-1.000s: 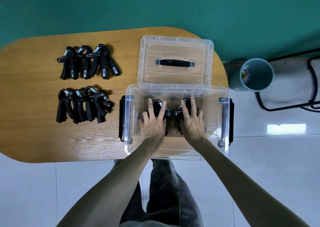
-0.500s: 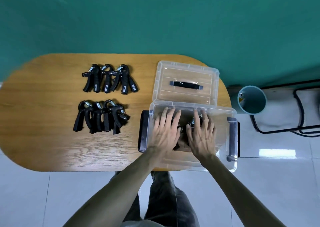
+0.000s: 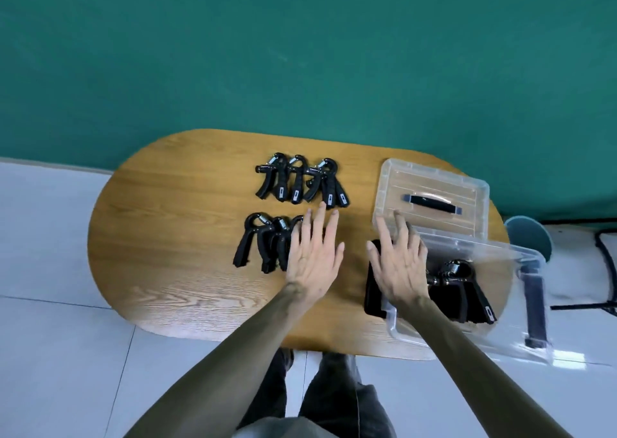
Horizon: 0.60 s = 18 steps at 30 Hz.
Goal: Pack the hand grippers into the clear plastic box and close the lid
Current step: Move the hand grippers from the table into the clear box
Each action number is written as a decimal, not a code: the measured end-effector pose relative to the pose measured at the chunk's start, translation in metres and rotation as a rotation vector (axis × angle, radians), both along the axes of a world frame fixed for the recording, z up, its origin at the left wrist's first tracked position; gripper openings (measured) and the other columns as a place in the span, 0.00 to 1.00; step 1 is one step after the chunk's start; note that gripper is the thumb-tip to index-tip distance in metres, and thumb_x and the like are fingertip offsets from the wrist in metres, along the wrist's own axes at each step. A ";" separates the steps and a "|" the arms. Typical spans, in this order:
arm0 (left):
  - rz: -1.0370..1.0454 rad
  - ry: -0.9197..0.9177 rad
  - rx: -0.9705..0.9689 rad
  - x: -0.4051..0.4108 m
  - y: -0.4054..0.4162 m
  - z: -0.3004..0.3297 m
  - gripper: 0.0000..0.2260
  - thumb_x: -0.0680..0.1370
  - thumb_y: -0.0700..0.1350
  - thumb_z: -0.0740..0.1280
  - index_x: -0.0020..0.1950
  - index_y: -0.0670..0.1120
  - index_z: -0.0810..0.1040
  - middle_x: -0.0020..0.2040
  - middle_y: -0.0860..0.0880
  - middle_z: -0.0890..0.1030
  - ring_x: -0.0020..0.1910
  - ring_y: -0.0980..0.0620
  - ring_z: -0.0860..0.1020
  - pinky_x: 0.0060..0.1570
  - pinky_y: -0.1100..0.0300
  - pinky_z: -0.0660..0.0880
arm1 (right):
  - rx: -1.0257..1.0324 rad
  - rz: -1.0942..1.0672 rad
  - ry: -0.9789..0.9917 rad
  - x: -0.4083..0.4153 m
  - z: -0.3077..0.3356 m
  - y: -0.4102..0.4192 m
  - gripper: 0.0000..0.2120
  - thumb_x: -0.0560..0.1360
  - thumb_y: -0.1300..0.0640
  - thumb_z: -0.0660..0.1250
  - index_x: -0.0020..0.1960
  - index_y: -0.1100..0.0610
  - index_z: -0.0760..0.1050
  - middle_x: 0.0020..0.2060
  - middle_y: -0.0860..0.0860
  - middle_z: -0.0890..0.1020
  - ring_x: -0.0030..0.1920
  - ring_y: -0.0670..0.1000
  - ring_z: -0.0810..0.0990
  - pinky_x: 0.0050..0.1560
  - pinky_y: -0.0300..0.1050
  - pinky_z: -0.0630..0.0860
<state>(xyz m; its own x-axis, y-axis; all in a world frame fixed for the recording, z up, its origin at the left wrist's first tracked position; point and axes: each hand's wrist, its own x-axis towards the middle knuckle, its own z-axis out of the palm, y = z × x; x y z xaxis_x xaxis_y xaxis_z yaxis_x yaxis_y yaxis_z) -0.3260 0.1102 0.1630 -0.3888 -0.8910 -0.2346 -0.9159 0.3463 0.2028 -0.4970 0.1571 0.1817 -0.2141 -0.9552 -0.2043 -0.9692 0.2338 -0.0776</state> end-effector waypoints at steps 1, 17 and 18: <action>0.012 -0.008 0.019 0.014 -0.005 0.002 0.28 0.85 0.57 0.49 0.82 0.45 0.52 0.82 0.41 0.56 0.78 0.40 0.60 0.73 0.43 0.62 | 0.016 0.022 0.012 0.010 0.001 -0.005 0.29 0.83 0.43 0.52 0.81 0.51 0.52 0.77 0.62 0.62 0.65 0.65 0.71 0.60 0.64 0.71; 0.220 -0.106 0.241 0.143 -0.045 -0.105 0.30 0.85 0.59 0.37 0.79 0.46 0.28 0.81 0.40 0.36 0.81 0.41 0.48 0.78 0.44 0.55 | 0.195 0.253 -0.034 0.125 -0.085 -0.129 0.28 0.83 0.41 0.46 0.81 0.47 0.44 0.80 0.57 0.52 0.73 0.62 0.62 0.68 0.62 0.68; 0.219 -0.110 0.241 0.143 -0.048 -0.116 0.30 0.85 0.59 0.38 0.78 0.46 0.27 0.81 0.40 0.36 0.81 0.40 0.47 0.78 0.44 0.55 | 0.186 0.255 -0.050 0.129 -0.094 -0.139 0.28 0.83 0.41 0.45 0.81 0.47 0.45 0.80 0.56 0.52 0.74 0.62 0.61 0.69 0.62 0.67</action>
